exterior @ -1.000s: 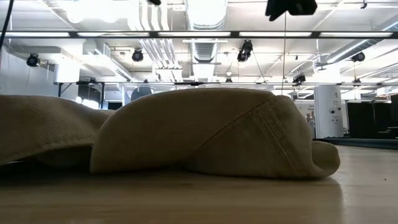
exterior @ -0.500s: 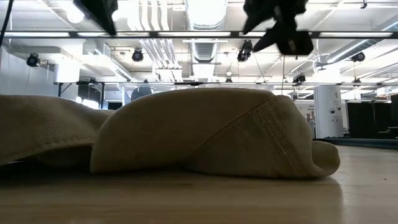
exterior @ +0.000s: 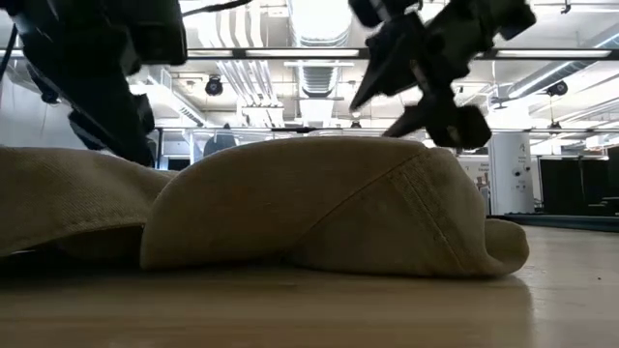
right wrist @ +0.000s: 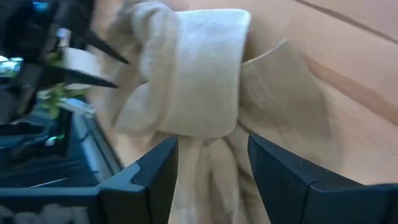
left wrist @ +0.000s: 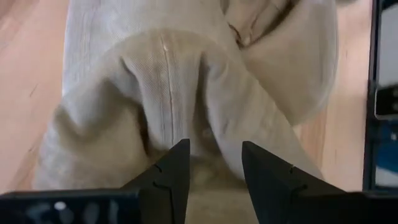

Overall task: Pick & Place hat
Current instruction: Put the left brown cap into the right transparent bin, then put the brown cap into the right transparent bin

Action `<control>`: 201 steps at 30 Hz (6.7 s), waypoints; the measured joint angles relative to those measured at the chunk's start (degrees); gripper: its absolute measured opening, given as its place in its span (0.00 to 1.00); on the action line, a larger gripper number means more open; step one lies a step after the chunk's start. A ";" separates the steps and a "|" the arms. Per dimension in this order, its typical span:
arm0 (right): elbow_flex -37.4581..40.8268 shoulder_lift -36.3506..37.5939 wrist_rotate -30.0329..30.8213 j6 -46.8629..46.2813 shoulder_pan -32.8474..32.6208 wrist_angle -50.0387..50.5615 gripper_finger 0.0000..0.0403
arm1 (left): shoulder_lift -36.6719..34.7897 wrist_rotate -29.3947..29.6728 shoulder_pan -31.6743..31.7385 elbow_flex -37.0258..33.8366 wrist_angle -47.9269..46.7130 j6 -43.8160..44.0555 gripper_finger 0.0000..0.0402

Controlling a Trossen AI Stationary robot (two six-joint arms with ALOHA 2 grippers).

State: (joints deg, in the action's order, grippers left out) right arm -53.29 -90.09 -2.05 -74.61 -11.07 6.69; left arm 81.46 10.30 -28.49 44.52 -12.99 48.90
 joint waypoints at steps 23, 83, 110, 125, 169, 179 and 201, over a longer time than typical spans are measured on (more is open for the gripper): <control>-5.63 -15.72 -12.76 5.63 3.99 -8.61 0.47 | 18.80 3.27 6.82 8.88 9.11 -5.75 0.34; -29.61 -4.58 -14.47 43.09 44.72 39.63 0.13 | -16.62 22.54 4.51 8.03 -6.89 -5.66 0.34; -31.00 14.61 -2.75 48.15 39.29 44.19 0.41 | -6.24 16.15 3.19 6.21 3.37 -24.30 0.34; -30.83 25.87 15.27 31.40 20.61 63.28 0.41 | 13.57 10.16 1.51 23.36 0.87 -34.78 0.34; -29.32 26.91 23.23 28.13 6.32 67.13 0.41 | 38.89 12.89 -2.93 51.76 -21.31 -14.59 0.03; -29.09 26.89 21.00 28.02 4.58 66.62 0.41 | 26.38 20.55 -1.80 51.45 -21.13 -5.45 0.02; -21.80 26.75 17.47 27.96 -0.66 19.78 0.41 | -11.73 35.96 -2.57 7.78 78.58 -32.09 0.02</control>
State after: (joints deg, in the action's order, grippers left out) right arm -75.09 -63.34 15.42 -46.64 -11.73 26.47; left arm 69.73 46.26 -31.07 52.29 65.59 16.81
